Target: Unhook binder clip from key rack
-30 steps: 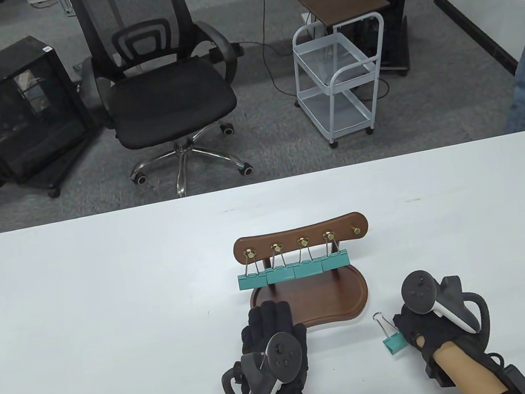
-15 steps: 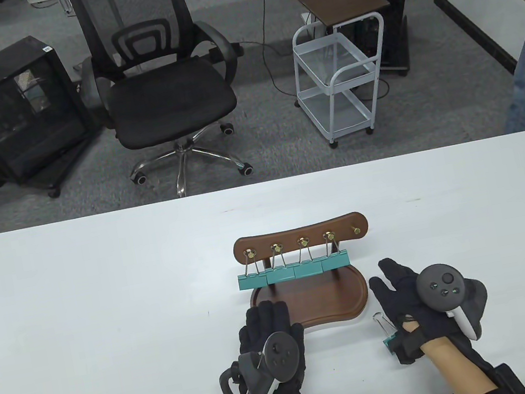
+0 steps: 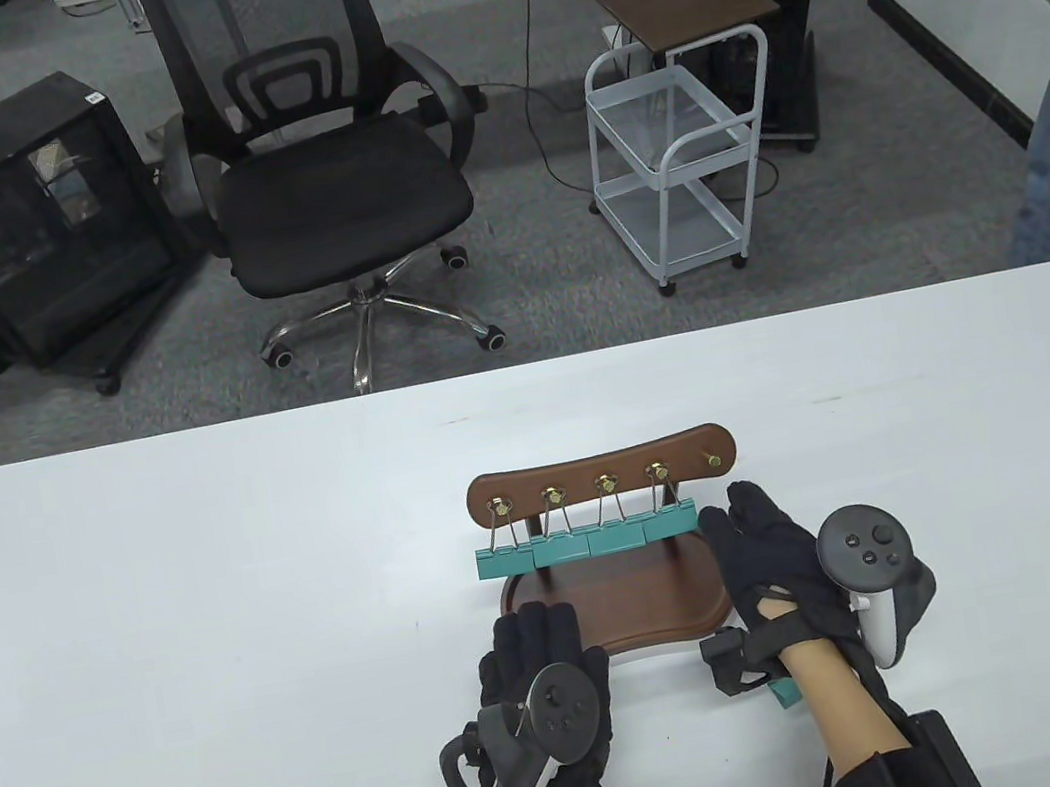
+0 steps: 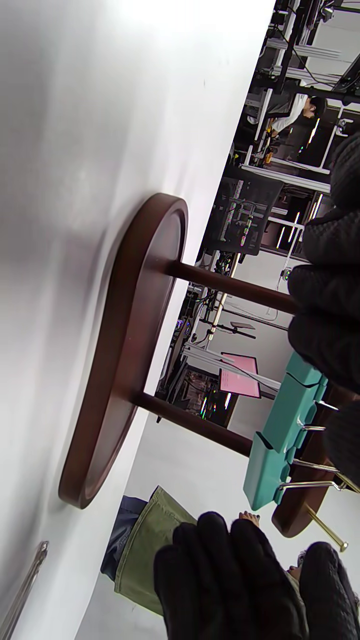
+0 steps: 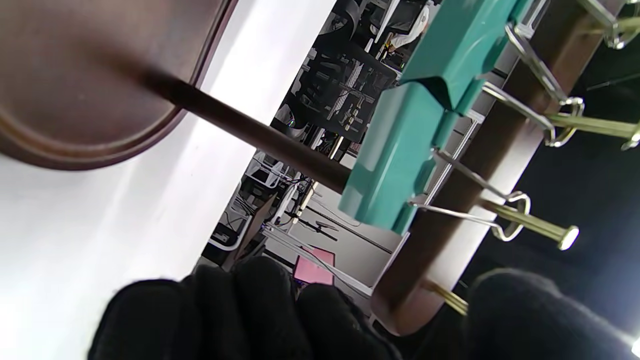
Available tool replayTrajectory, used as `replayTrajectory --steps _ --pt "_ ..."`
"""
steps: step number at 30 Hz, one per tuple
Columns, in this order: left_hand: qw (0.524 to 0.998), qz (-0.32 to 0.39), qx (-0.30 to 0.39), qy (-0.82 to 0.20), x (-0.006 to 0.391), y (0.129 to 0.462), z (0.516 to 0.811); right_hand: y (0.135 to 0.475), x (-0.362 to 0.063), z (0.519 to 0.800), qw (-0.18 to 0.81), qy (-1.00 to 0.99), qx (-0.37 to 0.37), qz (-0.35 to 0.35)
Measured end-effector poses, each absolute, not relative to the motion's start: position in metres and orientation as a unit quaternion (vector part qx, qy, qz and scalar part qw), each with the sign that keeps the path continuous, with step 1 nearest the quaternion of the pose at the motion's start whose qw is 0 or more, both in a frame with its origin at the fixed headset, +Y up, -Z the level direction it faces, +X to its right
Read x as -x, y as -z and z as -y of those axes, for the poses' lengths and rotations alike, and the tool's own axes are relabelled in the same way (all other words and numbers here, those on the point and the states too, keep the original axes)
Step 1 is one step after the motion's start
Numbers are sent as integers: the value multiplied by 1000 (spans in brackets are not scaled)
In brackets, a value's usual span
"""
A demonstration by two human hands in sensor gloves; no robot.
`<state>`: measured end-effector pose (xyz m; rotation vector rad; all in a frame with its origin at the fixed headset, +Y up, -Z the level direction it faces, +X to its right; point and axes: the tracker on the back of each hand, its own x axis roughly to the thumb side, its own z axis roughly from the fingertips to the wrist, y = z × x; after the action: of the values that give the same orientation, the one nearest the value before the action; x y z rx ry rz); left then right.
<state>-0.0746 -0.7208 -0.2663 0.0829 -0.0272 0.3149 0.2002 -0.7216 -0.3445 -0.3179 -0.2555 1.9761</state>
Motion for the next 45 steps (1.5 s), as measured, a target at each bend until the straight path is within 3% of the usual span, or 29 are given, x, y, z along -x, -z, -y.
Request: replayTrajectory --steps 7,19,29,45 --pt "986 9 -41 -159 77 267 721 357 -200 732 559 -813 143 76" --pt "986 10 -44 -163 77 267 722 370 -185 748 617 -782 83 25" --pt "985 11 -46 -165 77 268 722 372 -190 749 671 -738 76 9" --pt "984 12 -48 -169 77 267 722 373 -188 746 666 -744 57 3"
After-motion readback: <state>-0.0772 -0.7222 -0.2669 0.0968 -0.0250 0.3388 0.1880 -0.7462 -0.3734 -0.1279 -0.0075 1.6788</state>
